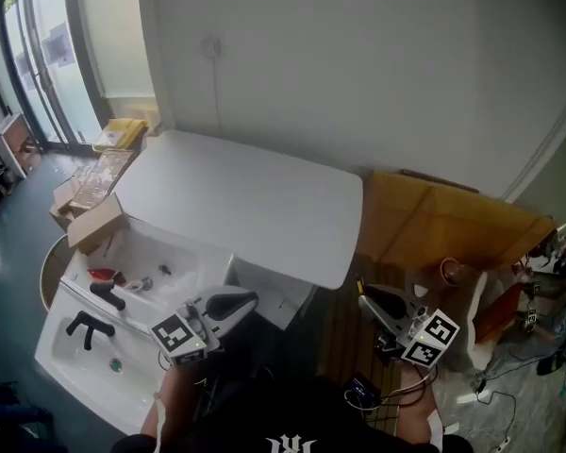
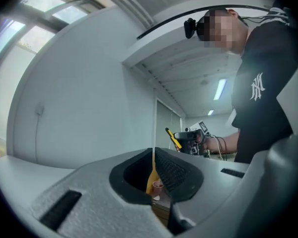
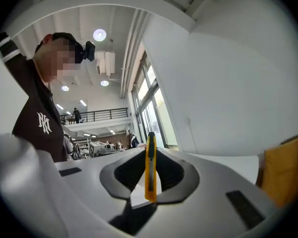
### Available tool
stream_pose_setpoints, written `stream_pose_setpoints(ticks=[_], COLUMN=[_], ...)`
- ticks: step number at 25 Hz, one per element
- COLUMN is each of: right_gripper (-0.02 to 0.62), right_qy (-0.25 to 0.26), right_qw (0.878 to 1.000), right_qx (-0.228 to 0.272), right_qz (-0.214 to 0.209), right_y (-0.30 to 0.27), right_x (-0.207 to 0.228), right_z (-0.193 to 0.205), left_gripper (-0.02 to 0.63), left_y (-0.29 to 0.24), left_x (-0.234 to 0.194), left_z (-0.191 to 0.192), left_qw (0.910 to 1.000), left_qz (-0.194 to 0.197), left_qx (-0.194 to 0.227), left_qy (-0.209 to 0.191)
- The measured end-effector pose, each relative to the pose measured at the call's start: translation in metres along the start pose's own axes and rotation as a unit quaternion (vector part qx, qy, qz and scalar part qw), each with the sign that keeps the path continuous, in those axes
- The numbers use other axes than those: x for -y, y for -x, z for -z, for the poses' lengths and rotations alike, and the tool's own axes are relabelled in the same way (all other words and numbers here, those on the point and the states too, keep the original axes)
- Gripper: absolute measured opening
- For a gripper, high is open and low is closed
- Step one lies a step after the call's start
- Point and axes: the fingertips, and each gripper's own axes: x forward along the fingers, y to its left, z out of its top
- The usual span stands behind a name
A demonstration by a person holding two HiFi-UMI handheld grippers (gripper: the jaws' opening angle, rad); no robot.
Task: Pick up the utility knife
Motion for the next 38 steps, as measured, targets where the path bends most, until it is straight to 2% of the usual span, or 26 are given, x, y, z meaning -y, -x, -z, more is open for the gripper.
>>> stream_pose_setpoints(ticks=[5, 9, 12, 16, 21, 25, 30, 34, 38], right_gripper=[0.054, 0.055, 0.054, 0.054, 0.054, 0.054, 0.054, 0.055, 0.054], right_qy=[0.007, 0.013, -0.006, -0.026, -0.057, -0.047, -0.044, -0.053, -0.053], right_qw=[0.999, 0.998, 0.996, 0.995, 0.990, 0.990, 0.993, 0.995, 0.996], right_qx=[0.036, 0.057, 0.084, 0.093, 0.109, 0.109, 0.096, 0.082, 0.073], right_qz=[0.001, 0.004, 0.018, 0.039, 0.064, 0.073, 0.053, 0.029, 0.017], right_y=[0.068, 0.140, 0.176, 0.215, 0.244, 0.231, 0.196, 0.151, 0.104], right_x=[-0.034, -0.071, -0.089, -0.105, -0.125, -0.165, -0.223, -0.264, -0.298], right_z=[-0.017, -0.036, -0.016, 0.009, 0.022, 0.028, 0.028, 0.038, 0.064], left_gripper=[0.009, 0.009, 0.009, 0.008, 0.009, 0.009, 0.009, 0.009, 0.008], left_y=[-0.016, -0.041, -0.047, -0.043, -0.028, -0.006, 0.034, 0.086, 0.137], left_x=[0.062, 0.137, 0.176, 0.217, 0.244, 0.245, 0.255, 0.248, 0.236], left_z=[-0.007, -0.008, 0.010, 0.023, 0.025, 0.020, -0.005, -0.003, 0.014], left_qw=[0.9996, 0.9949, 0.9890, 0.9819, 0.9777, 0.9779, 0.9791, 0.9852, 0.9884], left_qz=[0.025, 0.093, 0.132, 0.163, 0.186, 0.199, 0.202, 0.170, 0.148], left_qx=[-0.014, -0.019, -0.056, -0.090, -0.094, -0.049, -0.010, -0.015, -0.026], left_qy=[-0.005, 0.036, 0.039, 0.036, 0.028, 0.040, 0.024, 0.010, 0.019])
